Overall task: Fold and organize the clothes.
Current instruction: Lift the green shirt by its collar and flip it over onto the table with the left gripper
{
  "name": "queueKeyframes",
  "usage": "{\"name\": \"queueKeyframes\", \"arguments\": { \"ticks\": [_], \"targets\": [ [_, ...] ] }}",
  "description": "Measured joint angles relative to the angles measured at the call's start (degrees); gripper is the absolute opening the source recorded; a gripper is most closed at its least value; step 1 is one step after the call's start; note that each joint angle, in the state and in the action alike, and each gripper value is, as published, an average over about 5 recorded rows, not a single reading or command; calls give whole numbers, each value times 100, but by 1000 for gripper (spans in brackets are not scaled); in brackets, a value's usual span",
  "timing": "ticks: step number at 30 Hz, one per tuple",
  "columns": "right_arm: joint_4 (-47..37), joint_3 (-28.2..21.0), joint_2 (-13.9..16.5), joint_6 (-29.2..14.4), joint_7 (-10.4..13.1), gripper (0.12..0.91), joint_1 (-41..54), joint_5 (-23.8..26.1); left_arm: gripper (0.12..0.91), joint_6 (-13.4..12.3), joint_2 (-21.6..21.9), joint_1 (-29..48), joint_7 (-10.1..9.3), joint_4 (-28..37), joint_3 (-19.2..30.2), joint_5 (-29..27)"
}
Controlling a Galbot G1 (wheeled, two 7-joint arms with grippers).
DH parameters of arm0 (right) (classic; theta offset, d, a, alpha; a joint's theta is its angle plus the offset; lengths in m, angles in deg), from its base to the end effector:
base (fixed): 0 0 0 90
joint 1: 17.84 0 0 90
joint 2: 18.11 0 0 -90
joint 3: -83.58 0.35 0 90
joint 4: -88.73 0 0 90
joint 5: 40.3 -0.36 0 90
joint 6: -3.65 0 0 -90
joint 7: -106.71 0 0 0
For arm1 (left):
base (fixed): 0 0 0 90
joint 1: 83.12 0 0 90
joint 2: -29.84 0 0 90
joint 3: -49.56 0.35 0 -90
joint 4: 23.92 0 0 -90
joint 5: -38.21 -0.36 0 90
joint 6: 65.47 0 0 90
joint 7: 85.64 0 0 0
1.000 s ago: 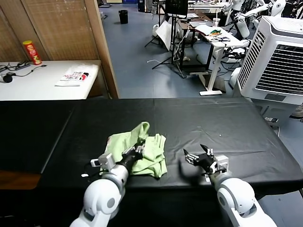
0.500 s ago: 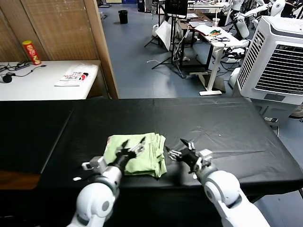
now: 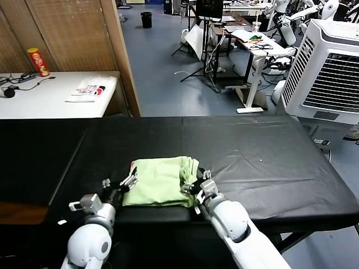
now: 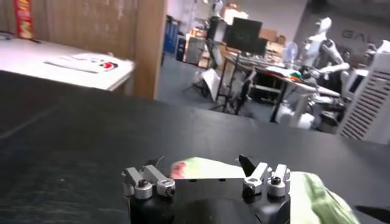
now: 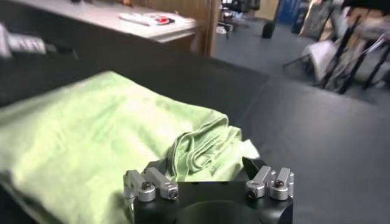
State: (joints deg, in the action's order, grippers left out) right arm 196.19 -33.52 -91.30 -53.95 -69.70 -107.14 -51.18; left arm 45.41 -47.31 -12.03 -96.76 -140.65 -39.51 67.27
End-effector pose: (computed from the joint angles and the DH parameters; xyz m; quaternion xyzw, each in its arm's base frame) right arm 0.3091 0.0798 -0.2731 0.2155 -0.9561 0.0932 0.1752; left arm 0.2443 0.0367 -0.2788 0.0028 -0.9823 0.1245 0.1401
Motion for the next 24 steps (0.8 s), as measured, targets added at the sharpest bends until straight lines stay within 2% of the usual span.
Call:
{"name": "queueKeyframes", "arguments": {
  "ticks": [5,9,16,24],
  "targets": [
    [365,236,-12,-131,73,798,-119,-808,798,-182,-203,24,12,255,-179,557],
    [641,437,120,-165,60,798,-227,-1132,798,-312,-403,-18,-30,389,-291,992],
    [826,589,268,-183,42,798,-322,-1264,798,-696,-775,-171,-59,481,-291,1297],
    [875,572,239,-188,24,798,-331,-1290,789,-886,-957,-300,-128,498,-196,1392]
  ]
}}
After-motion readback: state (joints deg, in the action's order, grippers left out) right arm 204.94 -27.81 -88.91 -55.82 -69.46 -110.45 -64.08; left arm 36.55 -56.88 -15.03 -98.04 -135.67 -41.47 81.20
